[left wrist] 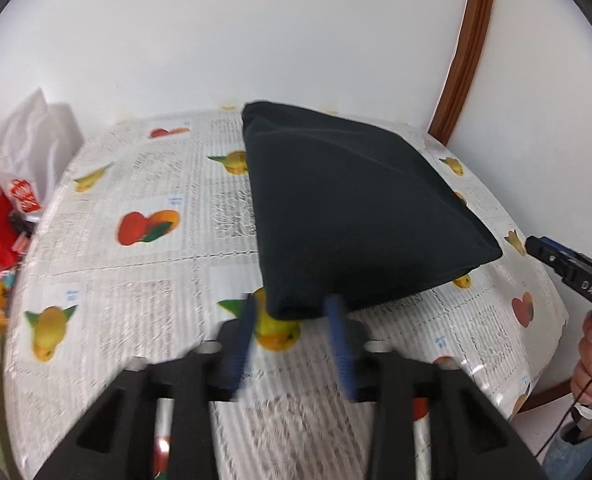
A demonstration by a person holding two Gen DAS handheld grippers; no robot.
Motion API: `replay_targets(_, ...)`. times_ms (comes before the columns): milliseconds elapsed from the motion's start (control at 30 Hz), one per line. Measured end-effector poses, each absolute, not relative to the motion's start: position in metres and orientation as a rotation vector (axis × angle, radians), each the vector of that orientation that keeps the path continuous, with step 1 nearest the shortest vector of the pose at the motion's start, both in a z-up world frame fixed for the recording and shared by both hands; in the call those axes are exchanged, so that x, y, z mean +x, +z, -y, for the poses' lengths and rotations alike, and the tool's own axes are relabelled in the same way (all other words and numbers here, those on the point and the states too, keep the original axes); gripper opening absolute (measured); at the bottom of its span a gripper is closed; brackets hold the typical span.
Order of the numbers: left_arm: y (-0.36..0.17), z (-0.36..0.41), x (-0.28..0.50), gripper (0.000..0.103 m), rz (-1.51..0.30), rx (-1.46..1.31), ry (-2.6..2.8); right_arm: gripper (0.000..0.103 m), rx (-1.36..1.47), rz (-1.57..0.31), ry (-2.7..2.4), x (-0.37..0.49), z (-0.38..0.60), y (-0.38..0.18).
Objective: Fold small clothes
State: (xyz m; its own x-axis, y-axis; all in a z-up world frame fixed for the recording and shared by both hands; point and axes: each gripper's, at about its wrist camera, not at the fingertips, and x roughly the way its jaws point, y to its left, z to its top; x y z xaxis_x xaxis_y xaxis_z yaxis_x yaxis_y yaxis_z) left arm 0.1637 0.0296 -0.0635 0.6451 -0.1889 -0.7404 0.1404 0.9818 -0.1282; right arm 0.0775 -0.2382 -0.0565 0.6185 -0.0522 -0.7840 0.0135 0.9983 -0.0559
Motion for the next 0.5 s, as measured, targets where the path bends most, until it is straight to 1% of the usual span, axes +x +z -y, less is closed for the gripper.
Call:
replay_targets(33, -0.057, -0.030, 0.154, 0.062, -0.821, -0.060, -0.180, 0.052, -0.053, -0.897, -0.047, 0.071, 0.234, -0.050)
replay_targets(67, -0.053, -0.029, 0.147, 0.065, -0.799, -0.057, -0.175, 0.053, -0.061, -0.890, -0.053, 0.065, 0.230, -0.043)
replay_targets(167, -0.040, -0.027, 0.124, 0.066, -0.771, -0.037, -0.155, 0.060, -0.067, -0.860, -0.047, 0.043, 0.219, -0.025)
replay_targets(200, -0.036, -0.027, 0.117, 0.068, -0.765, -0.035, -0.148, 0.064, -0.064, -0.856, -0.044, 0.036, 0.216, -0.020)
replay_targets(233, -0.032, -0.026, 0.110, 0.070, -0.757, -0.033, -0.141, 0.070, -0.058, -0.849, -0.043, 0.028, 0.215, -0.015)
replay_targets(267, -0.027, -0.025, 0.100, 0.074, -0.745, -0.029, -0.130, 0.075, -0.056, -0.840, -0.049, 0.020, 0.213, -0.011)
replay_targets(300, -0.024, -0.025, 0.095, 0.078, -0.735, -0.024, -0.122, 0.084, -0.063, -0.826, -0.062, 0.012, 0.212, -0.006)
replay_targets(333, -0.021, -0.024, 0.089, 0.078, -0.726, -0.013, -0.108, 0.088, -0.073, -0.814, -0.077, 0.006, 0.210, -0.004)
replay_targets(367, -0.018, -0.023, 0.082, 0.079, -0.716, 0.003, -0.086, 0.090, -0.085, -0.801, -0.096, -0.001, 0.209, -0.001)
replay_targets(433, -0.013, -0.021, 0.070, 0.083, -0.699, 0.022, -0.056, 0.094, -0.103, -0.789, -0.125, -0.013, 0.208, 0.003)
replay_targets(500, -0.010, -0.020, 0.058, 0.087, -0.693, 0.017, -0.045, 0.096, -0.108, -0.787, -0.136, -0.025, 0.208, 0.006)
